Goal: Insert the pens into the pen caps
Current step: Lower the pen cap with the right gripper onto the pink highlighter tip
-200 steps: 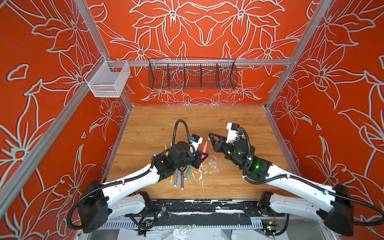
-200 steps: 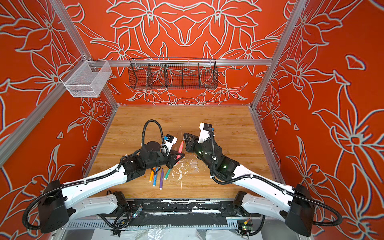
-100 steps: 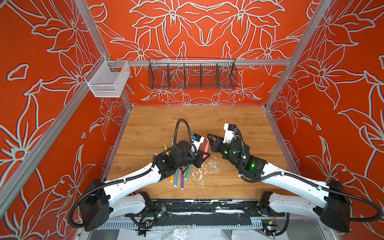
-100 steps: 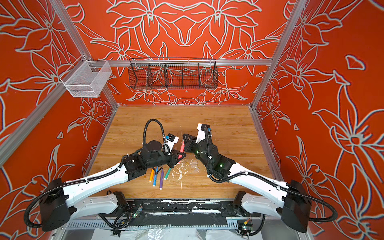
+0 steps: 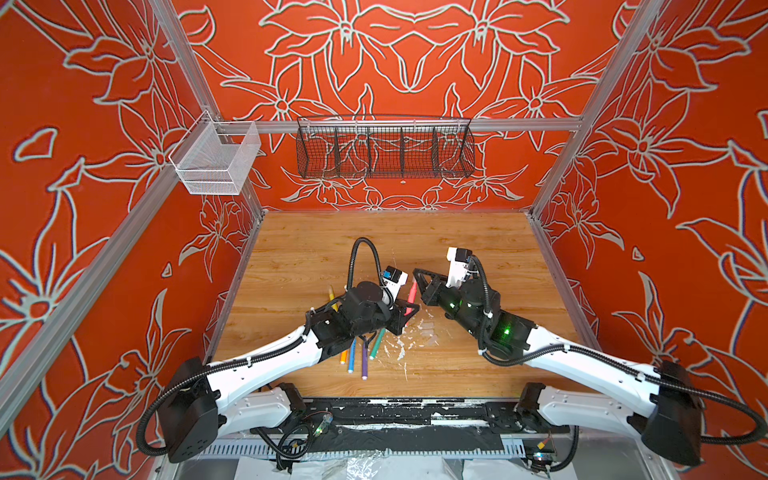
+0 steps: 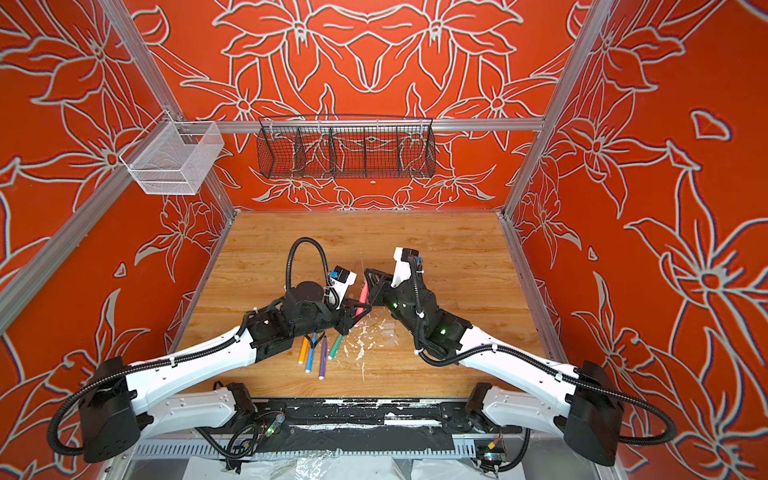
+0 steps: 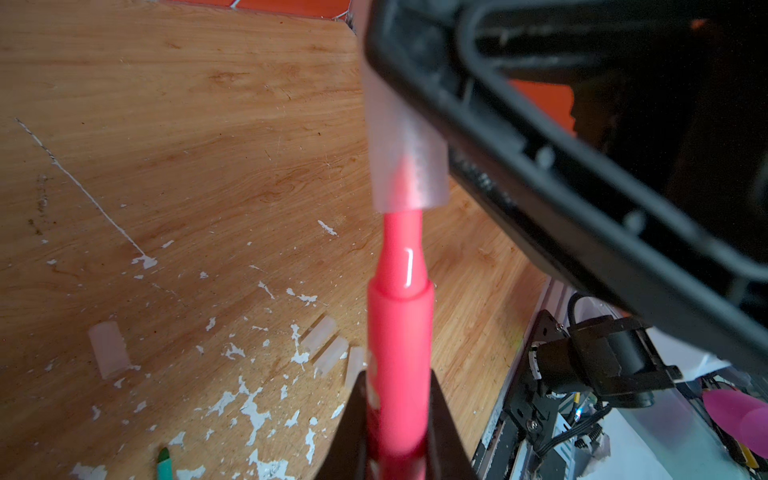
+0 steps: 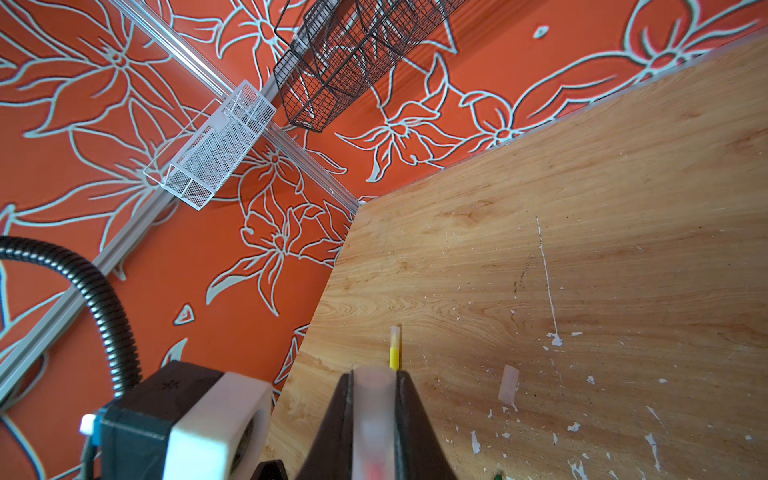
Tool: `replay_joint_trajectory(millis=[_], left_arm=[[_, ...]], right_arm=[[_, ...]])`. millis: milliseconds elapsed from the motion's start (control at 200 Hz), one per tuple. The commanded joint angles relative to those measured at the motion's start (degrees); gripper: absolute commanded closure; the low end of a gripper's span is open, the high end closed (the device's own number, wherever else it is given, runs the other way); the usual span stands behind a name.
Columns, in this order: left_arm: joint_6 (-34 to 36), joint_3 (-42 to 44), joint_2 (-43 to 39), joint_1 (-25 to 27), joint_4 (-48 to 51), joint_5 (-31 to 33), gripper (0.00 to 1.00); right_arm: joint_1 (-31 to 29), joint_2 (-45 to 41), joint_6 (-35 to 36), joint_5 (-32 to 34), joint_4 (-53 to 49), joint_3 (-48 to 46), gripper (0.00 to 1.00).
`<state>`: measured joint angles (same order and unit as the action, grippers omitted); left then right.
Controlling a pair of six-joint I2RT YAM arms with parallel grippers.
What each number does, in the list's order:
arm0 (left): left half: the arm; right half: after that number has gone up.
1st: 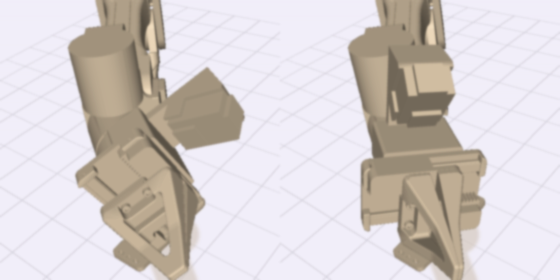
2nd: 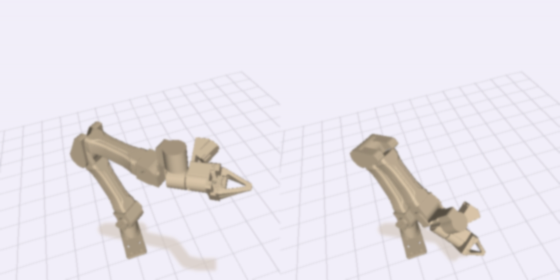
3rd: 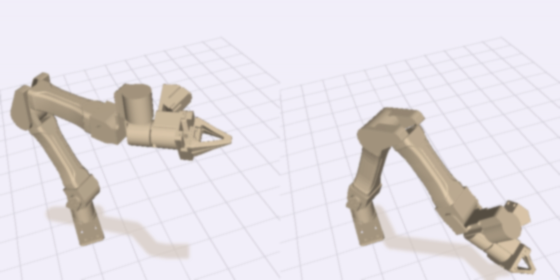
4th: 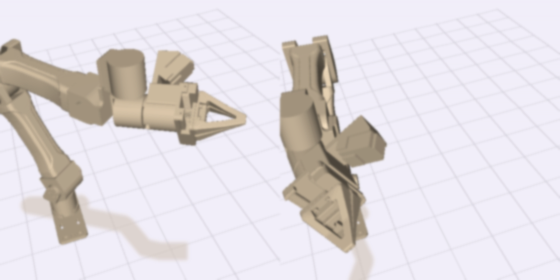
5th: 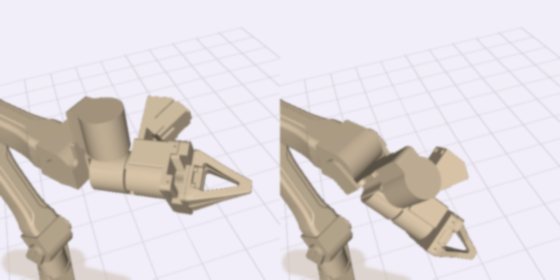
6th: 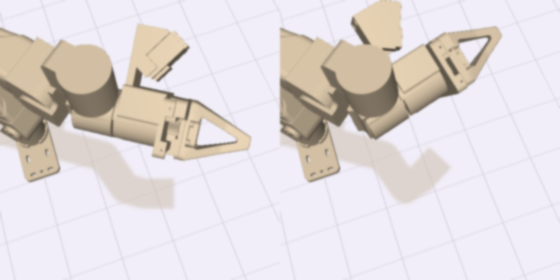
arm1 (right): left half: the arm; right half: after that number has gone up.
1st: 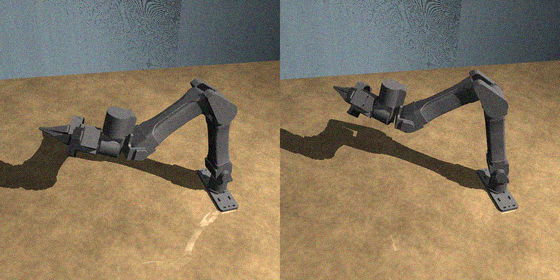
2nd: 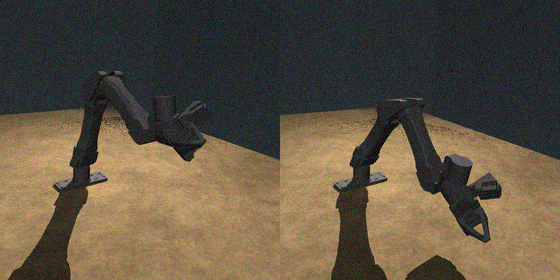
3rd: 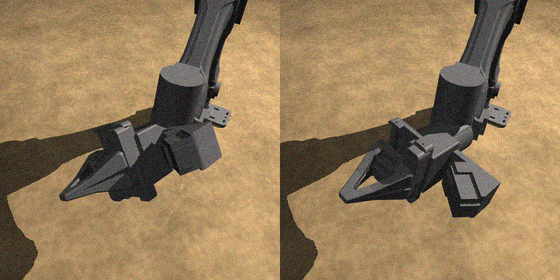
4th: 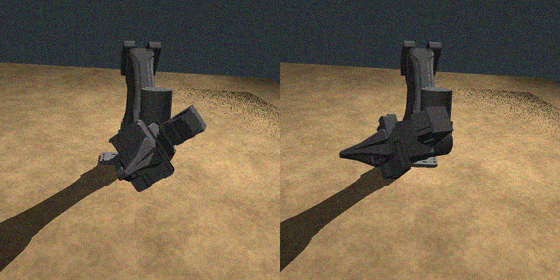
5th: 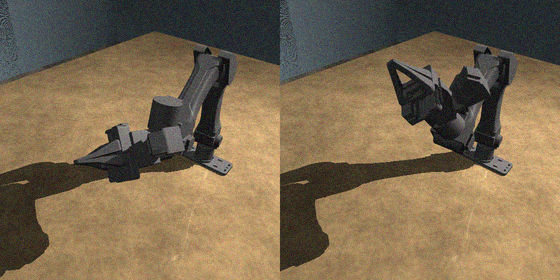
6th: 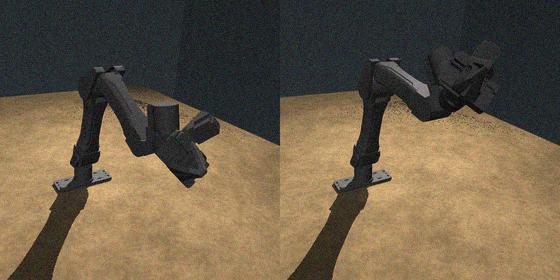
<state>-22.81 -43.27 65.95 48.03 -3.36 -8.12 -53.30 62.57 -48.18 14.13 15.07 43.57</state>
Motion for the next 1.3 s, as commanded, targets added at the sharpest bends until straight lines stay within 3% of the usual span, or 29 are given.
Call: replay_joint_trajectory(millis=[0,580,776,911,1036,1291], left_arm=[[1.87,-2.55,-0.87,0.28,0.42,2.43,1.00],[5.50,-6.67,-1.38,0.22,2.70,7.06,1.00],[5.42,-5.72,-0.65,0.22,0.04,6.63,1.00],[5.76,-5.48,-0.69,0.22,0.18,7.28,1.00],[6.11,-4.99,-0.97,0.24,0.19,7.24,1.00],[8.31,-2.61,-2.19,0.22,-0.62,5.65,1.00]], right_arm=[[-0.66,-1.20,0.62,-2.38,-0.93,0.54,0.91],[-2.85,-2.77,1.02,-4.99,2.74,-2.64,0.89],[-4.44,-2.97,-0.29,-4.76,6.73,-4.39,0.73],[-5.32,-3.73,0.46,-2.10,3.83,-3.90,0.65],[-5.41,-6.85,1.26,1.27,0.66,-4.30,0.50],[-5.41,-15.54,5.30,10.57,-7.96,-3.14,0.46]])
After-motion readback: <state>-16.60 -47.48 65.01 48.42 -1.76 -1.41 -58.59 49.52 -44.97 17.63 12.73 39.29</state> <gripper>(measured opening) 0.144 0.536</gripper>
